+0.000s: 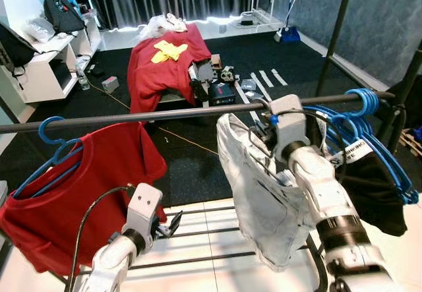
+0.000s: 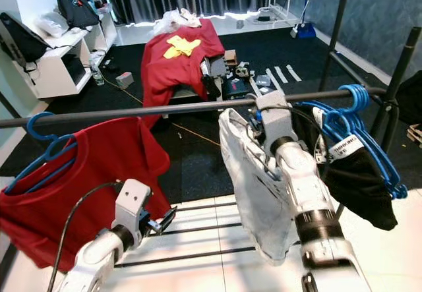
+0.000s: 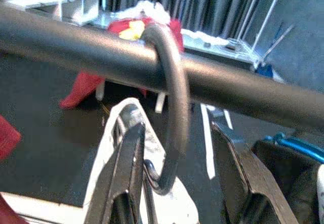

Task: Hang hanger

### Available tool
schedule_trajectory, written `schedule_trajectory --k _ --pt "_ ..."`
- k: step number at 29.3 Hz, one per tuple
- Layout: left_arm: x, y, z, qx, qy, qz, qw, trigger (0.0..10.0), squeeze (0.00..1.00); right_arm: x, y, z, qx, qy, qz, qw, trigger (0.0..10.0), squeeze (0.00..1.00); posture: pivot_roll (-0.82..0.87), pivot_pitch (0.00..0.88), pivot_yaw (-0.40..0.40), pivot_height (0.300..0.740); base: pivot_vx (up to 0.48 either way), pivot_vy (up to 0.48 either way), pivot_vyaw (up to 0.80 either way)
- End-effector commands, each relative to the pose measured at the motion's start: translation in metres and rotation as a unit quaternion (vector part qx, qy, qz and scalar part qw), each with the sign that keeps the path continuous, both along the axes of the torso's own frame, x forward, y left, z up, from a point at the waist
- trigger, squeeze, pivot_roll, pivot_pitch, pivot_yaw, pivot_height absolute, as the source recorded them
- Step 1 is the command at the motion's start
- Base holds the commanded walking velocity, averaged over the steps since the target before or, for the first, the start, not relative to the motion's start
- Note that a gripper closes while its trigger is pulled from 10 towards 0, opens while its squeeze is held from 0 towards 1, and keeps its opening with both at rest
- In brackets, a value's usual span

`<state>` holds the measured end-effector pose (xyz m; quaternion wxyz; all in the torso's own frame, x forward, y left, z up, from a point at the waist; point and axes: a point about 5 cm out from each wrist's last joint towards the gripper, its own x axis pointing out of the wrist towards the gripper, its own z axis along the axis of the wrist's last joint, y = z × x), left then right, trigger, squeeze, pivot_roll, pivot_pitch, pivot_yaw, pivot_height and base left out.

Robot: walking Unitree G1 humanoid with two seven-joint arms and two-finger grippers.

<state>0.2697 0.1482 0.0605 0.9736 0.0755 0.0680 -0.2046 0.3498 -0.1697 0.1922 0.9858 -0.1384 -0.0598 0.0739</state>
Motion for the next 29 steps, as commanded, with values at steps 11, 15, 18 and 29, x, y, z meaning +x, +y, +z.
schedule_trajectory --k 11,15,18,29 --pt "0.006 0.002 0.004 -0.003 -0.003 -0.001 1.000 10.0 0.00 -0.041 0.005 -0.009 0.059 -0.033 -0.041 0.997 10.0 0.00 0.09 0.022 0.094 0.740 0.000 0.000 0.00" --pt "0.007 0.005 0.002 -0.008 -0.001 0.007 1.000 10.0 0.00 -0.058 0.020 -0.014 0.081 -0.025 0.004 0.996 10.0 0.00 0.08 0.015 0.092 0.740 0.000 0.000 0.00" --pt "0.006 0.004 0.000 -0.009 0.000 0.011 1.000 10.0 0.00 -0.068 0.029 -0.018 0.083 -0.013 0.019 0.996 10.0 0.00 0.08 0.013 0.079 0.740 0.000 0.000 0.00" --pt "0.009 0.033 0.001 -0.023 -0.034 0.164 0.986 10.0 0.00 -0.070 0.053 -0.029 0.054 0.054 0.133 0.988 10.0 0.00 0.10 0.000 -0.055 0.740 0.000 0.000 0.00"
